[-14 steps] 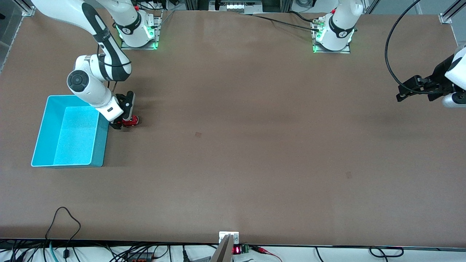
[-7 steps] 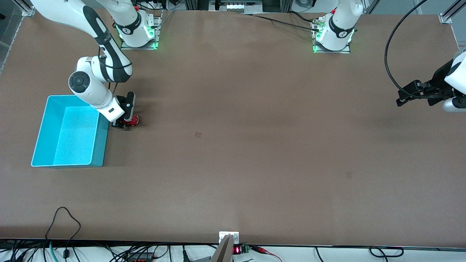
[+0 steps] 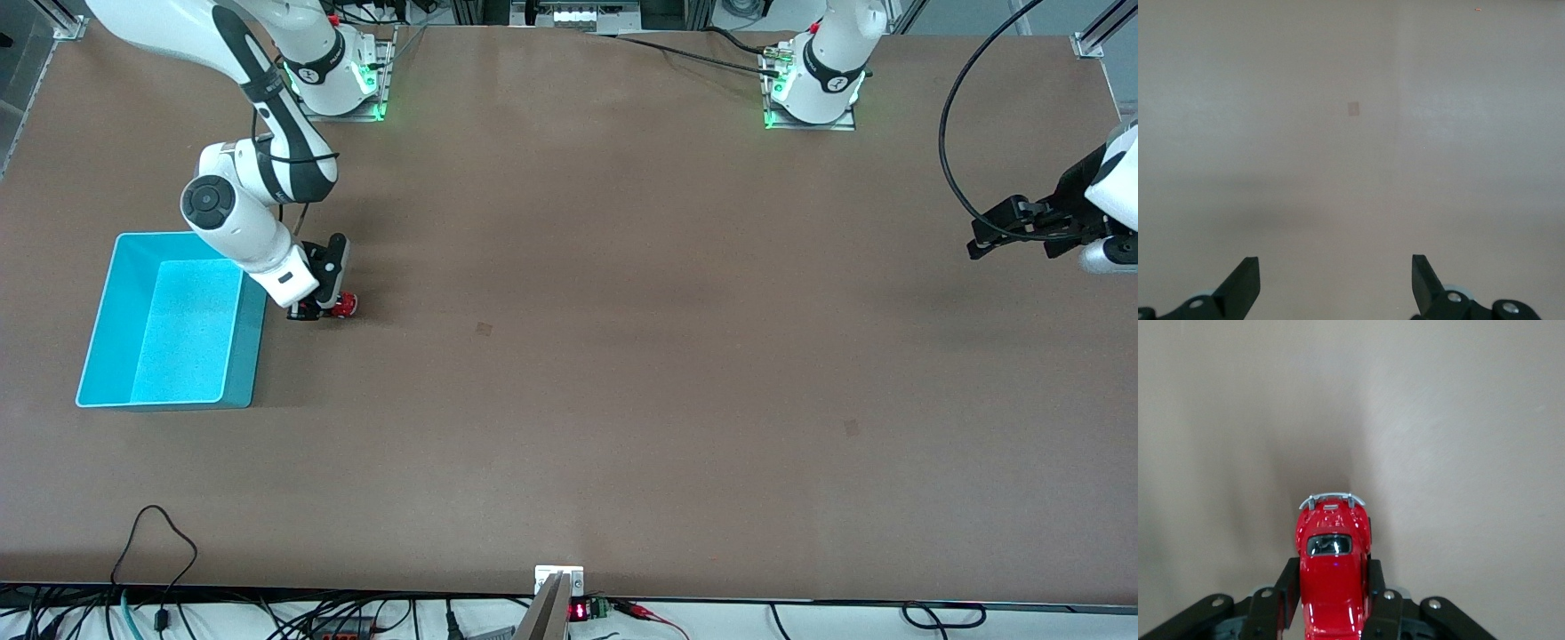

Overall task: Wind red beetle toy and store in blue box
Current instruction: 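Lift the car with the right gripper and carry it over the box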

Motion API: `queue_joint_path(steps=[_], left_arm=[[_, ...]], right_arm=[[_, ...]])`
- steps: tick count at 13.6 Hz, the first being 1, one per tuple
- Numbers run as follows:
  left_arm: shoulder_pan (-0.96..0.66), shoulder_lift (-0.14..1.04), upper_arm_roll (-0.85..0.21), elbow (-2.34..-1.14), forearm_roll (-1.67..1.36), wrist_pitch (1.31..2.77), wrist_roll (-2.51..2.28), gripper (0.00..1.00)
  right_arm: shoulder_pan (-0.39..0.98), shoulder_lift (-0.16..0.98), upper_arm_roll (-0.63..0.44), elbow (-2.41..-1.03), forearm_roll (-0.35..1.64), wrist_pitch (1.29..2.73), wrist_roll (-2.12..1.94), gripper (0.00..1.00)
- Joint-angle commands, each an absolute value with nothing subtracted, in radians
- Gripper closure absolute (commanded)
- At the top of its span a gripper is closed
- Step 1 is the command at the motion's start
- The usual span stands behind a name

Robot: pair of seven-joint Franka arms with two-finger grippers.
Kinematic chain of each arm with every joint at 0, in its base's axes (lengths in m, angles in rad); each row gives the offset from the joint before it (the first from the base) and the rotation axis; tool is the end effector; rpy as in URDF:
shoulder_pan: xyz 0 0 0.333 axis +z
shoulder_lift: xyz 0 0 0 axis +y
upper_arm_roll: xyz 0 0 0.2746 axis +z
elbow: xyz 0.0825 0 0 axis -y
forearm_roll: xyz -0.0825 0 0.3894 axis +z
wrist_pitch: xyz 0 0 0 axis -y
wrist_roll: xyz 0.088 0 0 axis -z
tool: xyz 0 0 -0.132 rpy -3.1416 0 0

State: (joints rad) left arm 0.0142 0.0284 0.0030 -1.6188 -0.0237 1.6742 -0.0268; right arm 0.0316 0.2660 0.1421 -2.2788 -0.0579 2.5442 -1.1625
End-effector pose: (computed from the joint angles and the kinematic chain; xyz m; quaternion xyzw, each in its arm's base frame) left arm 0.5763 0.0070 0.5281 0.9996 0.0231 0.0134 0.0118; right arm 0.5187 0.0945 0.1699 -0.7715 -0.6362 -0.0024 0.0013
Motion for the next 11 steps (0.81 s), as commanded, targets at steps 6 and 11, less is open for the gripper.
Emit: queue_joint_path(steps=[6,11], left_arm=[[0.011,0.029,0.003,-1.603,-0.021,1.655,-0.028,0.0],[0.003,0.029,0.002,-1.603,-0.023,1.655,-0.028,0.0]], right_arm=[[0.02,0.167,0.014,-1.982,-0.005,2.109,-0.71,1.0],[0.011,0.196,-0.162,-1.985,-0.008,2.109,-0.531,0.99]])
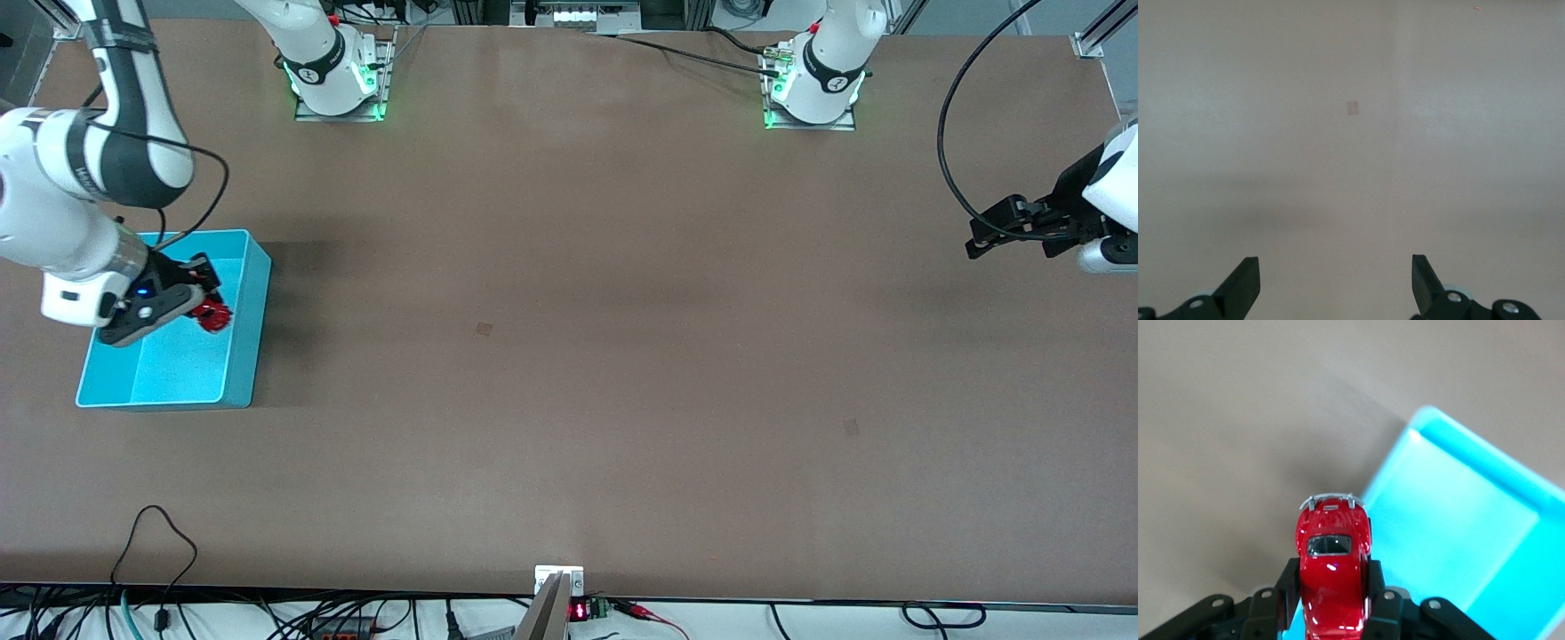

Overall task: Wind red beetle toy and store in blue box
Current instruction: 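Lift the car with the right gripper and carry it over the box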

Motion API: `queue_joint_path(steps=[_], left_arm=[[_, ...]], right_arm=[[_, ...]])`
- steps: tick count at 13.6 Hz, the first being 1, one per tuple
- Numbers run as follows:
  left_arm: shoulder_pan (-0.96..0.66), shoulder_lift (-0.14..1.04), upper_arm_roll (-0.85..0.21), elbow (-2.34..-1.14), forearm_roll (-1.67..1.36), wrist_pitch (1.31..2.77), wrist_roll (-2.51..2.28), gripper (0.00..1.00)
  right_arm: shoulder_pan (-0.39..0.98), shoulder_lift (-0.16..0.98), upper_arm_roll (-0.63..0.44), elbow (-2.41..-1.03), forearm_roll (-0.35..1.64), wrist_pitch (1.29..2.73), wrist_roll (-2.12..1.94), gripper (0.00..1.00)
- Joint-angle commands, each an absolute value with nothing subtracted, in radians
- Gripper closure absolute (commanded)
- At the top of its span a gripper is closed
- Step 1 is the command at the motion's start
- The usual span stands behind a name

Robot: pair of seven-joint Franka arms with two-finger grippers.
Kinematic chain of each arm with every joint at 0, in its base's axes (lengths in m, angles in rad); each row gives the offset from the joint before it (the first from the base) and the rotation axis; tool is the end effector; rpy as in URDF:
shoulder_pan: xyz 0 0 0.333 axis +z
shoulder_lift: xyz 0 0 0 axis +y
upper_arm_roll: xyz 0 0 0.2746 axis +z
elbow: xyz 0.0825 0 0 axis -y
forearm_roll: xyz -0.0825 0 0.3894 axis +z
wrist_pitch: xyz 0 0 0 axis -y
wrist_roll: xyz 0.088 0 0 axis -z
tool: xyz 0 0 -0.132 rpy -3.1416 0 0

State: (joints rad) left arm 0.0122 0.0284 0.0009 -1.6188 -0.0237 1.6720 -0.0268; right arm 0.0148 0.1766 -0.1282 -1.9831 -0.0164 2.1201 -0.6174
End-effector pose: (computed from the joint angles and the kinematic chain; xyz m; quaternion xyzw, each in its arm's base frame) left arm 0.5761 0.0046 0.5279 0.9996 0.0210 0.0123 0.0119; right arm 0.5780 -0.0664 0.3066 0.9668 0.2543 -0.0243 0.0101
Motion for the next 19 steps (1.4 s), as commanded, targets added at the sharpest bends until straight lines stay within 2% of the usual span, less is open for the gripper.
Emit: queue_joint_path(steps=[1,5,11,17,18,19], left_arm=[[0.002,0.029,-0.008,-1.603,-0.023,1.655,-0.028,0.0],[0.003,0.028,-0.021,-1.601,-0.021,1.657,-0.029,0.0],[0.003,0.026,-0.023,-1.601,-0.021,1.657,-0.028,0.0],[0.005,0.026,-0.038,-1.601,-0.021,1.657,-0.029,0.0],[0.005,0.025,-0.041,-1.601,-0.021,1.654,-0.028,0.0],[0.005,0.023,-0.054,-1.603,-0.021,1.654,-0.028,0.0]], right_arm=[[0.006,0.21,-0.184,-1.985,-0.008,2.112,-0.503,0.99],[-0.008,0.293,-0.222,-1.985,-0.006,2.137,-0.325,0.99],[-0.057,0.435,-0.222,-1.991,-0.003,2.184,-0.316,0.98],[-0.066,0.497,-0.239,-1.99,-0.006,2.204,-0.379,0.95],[-0.067,0.5,-0.244,-1.99,-0.006,2.206,-0.388,0.89],[-0.067,0.503,-0.245,-1.988,-0.006,2.206,-0.388,0.75]])
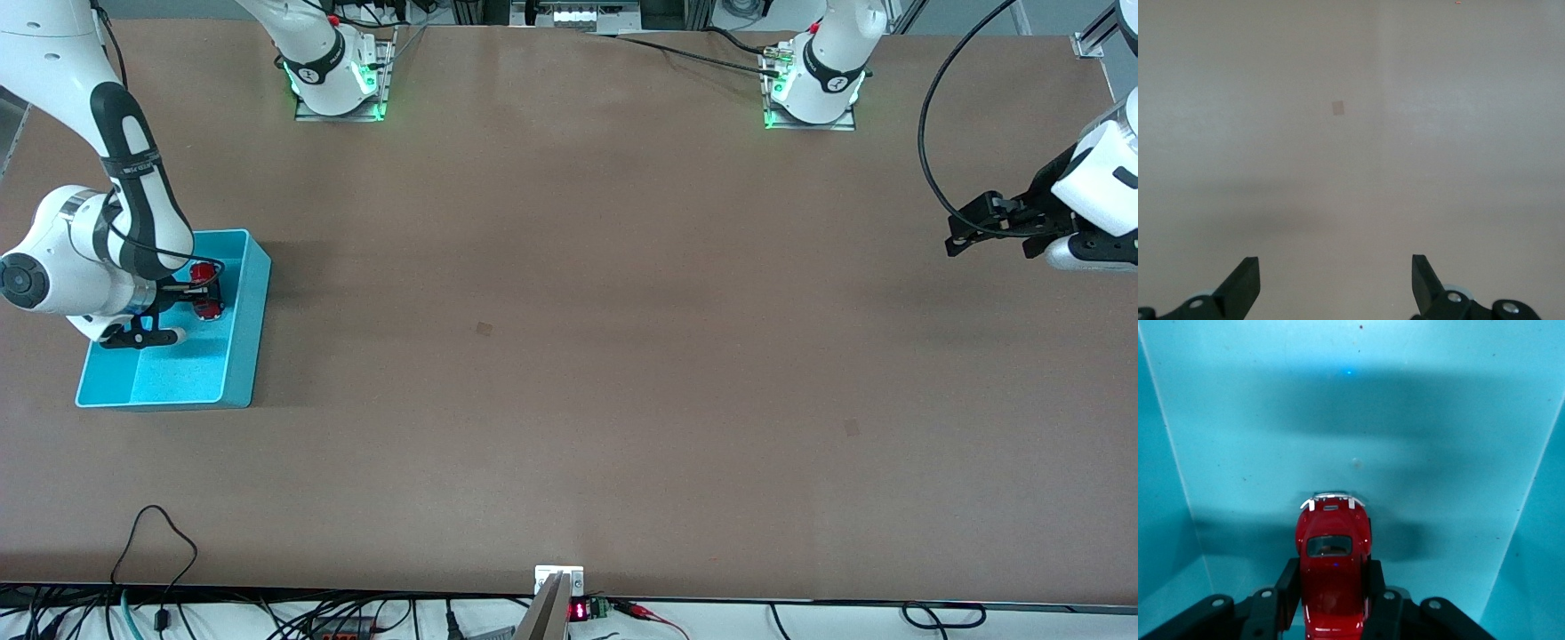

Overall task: Wind red beetle toy and store in blue box
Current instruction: 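Lower the car into the cyan box and open the right gripper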

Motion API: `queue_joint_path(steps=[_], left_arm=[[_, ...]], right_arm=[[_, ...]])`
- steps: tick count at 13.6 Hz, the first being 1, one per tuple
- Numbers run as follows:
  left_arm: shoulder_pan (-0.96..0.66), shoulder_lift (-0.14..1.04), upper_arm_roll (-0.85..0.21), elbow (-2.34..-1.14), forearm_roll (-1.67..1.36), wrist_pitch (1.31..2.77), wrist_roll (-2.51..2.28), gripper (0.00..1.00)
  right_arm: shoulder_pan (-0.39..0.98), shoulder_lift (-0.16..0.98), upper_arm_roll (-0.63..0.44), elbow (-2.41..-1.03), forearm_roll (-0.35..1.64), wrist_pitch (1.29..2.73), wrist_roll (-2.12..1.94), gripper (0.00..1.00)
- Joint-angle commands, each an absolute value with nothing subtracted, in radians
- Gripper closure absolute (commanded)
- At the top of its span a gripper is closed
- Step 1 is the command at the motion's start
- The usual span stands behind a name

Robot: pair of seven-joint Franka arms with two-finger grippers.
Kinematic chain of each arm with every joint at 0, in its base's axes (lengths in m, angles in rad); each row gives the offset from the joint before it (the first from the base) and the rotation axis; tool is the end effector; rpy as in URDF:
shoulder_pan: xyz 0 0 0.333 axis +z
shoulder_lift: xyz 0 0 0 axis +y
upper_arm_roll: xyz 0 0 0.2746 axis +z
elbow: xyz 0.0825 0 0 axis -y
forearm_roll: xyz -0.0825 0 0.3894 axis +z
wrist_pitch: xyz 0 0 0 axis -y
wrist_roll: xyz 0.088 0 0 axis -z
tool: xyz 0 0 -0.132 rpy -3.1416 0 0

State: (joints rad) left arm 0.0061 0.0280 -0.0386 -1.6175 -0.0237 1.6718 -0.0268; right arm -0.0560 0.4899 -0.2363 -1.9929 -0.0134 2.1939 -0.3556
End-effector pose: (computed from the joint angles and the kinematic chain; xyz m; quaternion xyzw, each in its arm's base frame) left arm 0.5757 -0.0214 0.5288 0.9998 -0.0018 0.0128 0.0127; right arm 0.5294 -0.1674 0.1352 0.9877 0.0416 -0.1498 0.0144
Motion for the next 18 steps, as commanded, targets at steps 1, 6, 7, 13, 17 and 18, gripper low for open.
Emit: queue_joint_path(steps=[1,6,7,13,17,18], left_arm=[[0.005,0.023,-0.057,-1.601,-0.021,1.657,-0.028,0.0],[0.017,0.025,-0.049,-1.603,-0.023,1.658,-0.029,0.0],[0.018,0.025,-0.041,-1.605,-0.023,1.658,-0.029,0.0],[0.031,0.023,-0.041,-1.605,-0.025,1.661,-0.028,0.0],[0.031,0.023,-0.046,-1.605,-0.026,1.661,-0.028,0.0],[0.031,0.021,-0.052,-1.603,-0.026,1.663,-0.028,0.0]], right_arm=[[-0.066,0.503,-0.245,-1.987,-0.006,2.204,-0.39,0.56],[-0.063,0.45,-0.244,-1.933,-0.006,2.157,-0.411,0.0],[-0.06,0.43,-0.241,-1.892,-0.008,2.111,-0.411,0.0],[-0.051,0.335,-0.19,-1.617,-0.008,1.847,-0.413,0.0],[-0.041,0.299,-0.098,-1.407,-0.009,1.57,-0.327,0.0],[-0.043,0.29,-0.069,-1.372,-0.012,1.509,-0.284,0.0]])
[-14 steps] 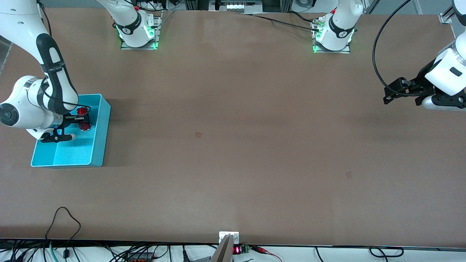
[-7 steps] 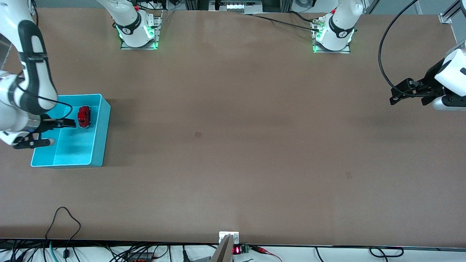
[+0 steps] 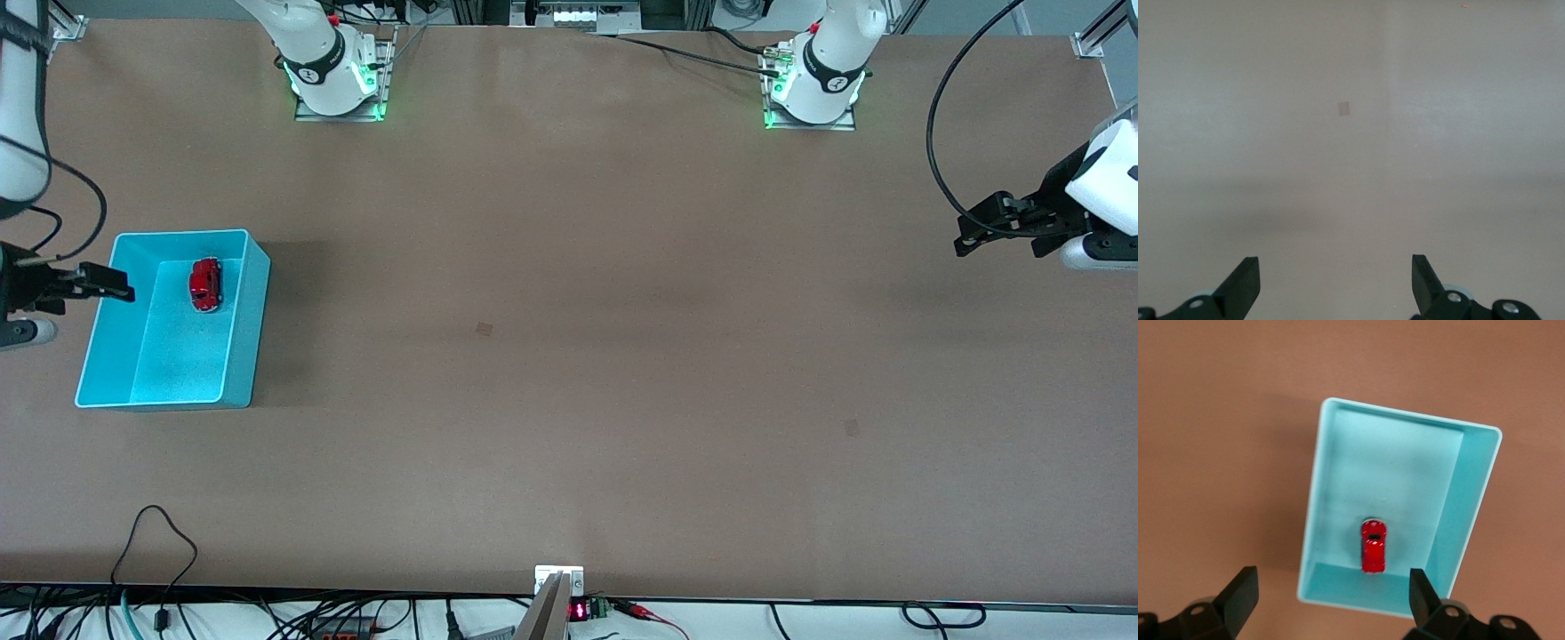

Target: Wind red beetle toy and store in blue box

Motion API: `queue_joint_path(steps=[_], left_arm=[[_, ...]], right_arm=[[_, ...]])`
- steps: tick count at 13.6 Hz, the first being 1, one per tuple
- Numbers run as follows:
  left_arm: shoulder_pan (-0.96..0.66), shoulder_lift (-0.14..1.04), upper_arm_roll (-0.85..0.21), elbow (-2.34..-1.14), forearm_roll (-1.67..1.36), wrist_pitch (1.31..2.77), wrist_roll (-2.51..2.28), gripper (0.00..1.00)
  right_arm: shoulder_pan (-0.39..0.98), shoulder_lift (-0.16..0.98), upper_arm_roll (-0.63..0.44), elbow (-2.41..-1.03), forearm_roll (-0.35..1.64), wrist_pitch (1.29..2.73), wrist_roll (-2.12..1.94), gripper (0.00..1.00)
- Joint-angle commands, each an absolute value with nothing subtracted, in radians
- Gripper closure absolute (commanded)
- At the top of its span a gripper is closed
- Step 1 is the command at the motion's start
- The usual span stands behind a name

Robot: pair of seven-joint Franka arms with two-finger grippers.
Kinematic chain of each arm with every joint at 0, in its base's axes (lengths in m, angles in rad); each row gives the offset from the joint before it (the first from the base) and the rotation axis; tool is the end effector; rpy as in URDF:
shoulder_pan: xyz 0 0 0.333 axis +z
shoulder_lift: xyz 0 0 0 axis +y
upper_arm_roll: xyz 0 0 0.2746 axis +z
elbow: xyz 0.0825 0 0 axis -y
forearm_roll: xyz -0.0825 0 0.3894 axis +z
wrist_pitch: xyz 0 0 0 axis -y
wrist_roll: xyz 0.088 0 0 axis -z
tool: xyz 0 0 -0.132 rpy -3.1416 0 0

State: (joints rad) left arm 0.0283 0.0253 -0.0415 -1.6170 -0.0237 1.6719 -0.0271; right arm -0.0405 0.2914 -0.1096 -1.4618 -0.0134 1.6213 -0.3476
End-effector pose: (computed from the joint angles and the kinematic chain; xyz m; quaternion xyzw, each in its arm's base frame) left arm 0.5755 -0.0103 0.5306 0.9998 0.0080 0.0146 0.0126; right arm 0.6192 -0.0890 0.4414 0.9926 0.1004 -0.0686 0.0058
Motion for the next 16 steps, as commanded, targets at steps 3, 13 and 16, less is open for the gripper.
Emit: queue_joint_path(steps=[3,13,16], left_arm=[[0.031,0.023,-0.051,-1.603,-0.028,1.667,-0.028,0.0],[0.031,0.025,-0.049,-1.603,-0.028,1.684,-0.028,0.0],[0.031,0.025,-0.051,-1.605,-0.026,1.684,-0.028,0.0]], right_arm=[[-0.017,0.223,-0.026,-1.333,-0.024,1.395,-0.227,0.0],[-0.011,0.199,-0.035,-1.373,-0.032,1.39,-0.219,0.0],[-0.012,0.198,-0.035,-1.385,-0.034,1.397,-0.219,0.0]])
